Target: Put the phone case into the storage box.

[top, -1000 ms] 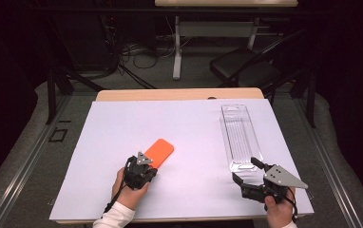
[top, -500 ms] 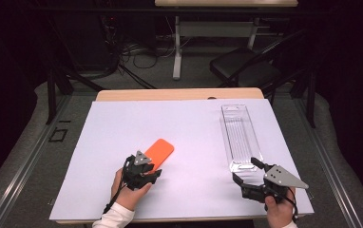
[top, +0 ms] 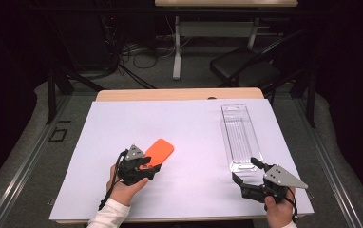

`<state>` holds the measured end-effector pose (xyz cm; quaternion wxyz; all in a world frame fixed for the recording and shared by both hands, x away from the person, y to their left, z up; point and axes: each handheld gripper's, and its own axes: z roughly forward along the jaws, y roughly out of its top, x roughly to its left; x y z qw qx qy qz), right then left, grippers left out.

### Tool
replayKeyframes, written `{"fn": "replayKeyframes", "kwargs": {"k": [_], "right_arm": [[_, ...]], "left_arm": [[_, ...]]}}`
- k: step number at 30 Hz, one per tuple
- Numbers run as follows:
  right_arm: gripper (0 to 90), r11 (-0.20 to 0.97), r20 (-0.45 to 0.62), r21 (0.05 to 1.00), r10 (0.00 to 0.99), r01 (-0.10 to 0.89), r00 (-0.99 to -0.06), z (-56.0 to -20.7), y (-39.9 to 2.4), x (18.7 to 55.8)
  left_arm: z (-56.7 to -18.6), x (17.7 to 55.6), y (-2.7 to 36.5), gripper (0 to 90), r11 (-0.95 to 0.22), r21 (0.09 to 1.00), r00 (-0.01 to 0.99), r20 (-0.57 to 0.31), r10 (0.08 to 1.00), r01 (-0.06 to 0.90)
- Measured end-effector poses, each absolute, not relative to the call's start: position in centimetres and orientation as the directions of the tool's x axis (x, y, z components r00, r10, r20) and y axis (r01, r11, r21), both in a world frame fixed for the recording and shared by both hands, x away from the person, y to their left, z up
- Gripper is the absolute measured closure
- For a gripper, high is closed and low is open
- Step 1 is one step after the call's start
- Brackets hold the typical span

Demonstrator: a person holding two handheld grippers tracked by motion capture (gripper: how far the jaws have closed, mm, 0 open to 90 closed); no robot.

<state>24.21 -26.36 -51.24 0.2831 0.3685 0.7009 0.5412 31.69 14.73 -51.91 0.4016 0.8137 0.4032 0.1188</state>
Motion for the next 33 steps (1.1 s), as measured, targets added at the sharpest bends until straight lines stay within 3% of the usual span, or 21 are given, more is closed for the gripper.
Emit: {"fn": "replayKeyframes", "kwargs": {"k": [4, 12, 26, 33], "right_arm": [[14.6, 0.142, 0.003, 0.967, 0.822, 0.211, -0.570, -51.2, -26.4, 24.2], [14.6, 0.145, 0.004, 0.966, 0.821, 0.215, -0.570, -51.2, -26.4, 24.2], [14.6, 0.146, 0.005, 0.965, 0.821, 0.217, -0.571, -51.3, -26.3, 24.2], [14.6, 0.146, 0.006, 0.965, 0.821, 0.219, -0.571, -51.3, -26.3, 24.2]], "left_arm": [[-51.1, 31.9, 15.0, 45.4, -0.314, 0.765, 0.648, -0.173, 0.741, 0.563], [-50.2, 32.0, 14.8, 43.5, -0.352, 0.750, 0.668, -0.157, 0.728, 0.559], [-49.1, 32.8, 14.6, 16.5, -0.377, 0.714, 0.659, -0.156, 0.735, 0.590], [-48.7, 33.5, 14.8, 12.0, -0.373, 0.683, 0.659, -0.212, 0.721, 0.628]]}}
